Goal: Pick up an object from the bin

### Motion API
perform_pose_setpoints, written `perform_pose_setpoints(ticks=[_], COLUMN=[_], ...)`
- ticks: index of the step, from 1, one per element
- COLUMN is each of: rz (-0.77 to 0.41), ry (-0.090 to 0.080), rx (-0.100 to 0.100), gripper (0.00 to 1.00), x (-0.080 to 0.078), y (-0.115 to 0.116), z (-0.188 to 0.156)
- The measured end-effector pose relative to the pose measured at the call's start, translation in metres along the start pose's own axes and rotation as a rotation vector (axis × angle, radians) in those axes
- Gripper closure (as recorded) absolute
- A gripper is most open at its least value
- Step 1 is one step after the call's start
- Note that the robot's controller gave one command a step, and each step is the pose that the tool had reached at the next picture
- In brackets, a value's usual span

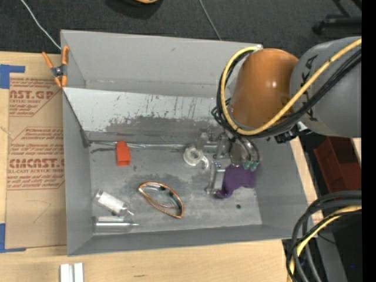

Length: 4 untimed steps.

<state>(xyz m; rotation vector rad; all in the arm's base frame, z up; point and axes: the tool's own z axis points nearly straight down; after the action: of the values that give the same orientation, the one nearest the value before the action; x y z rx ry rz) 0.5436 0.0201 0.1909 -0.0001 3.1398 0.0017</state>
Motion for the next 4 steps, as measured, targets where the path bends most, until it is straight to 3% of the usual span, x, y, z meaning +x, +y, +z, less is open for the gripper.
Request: perform_pose_setpoints(ticks=[1, 2, 3, 4], rz=[0.000, 0.261, -0.214, -0.102], ry=[0.000, 0.003, -0.002, 0.001], rx=[0.000, -0.002, 0.000, -0.002], gripper=[0.00, 0.00, 0.00, 0.00], x=[0.000, 0.005, -0.016, 0.018], y=[0.000, 0.074, 0.064, 0.043], z=[0.000, 0.070, 0.100, 0.112])
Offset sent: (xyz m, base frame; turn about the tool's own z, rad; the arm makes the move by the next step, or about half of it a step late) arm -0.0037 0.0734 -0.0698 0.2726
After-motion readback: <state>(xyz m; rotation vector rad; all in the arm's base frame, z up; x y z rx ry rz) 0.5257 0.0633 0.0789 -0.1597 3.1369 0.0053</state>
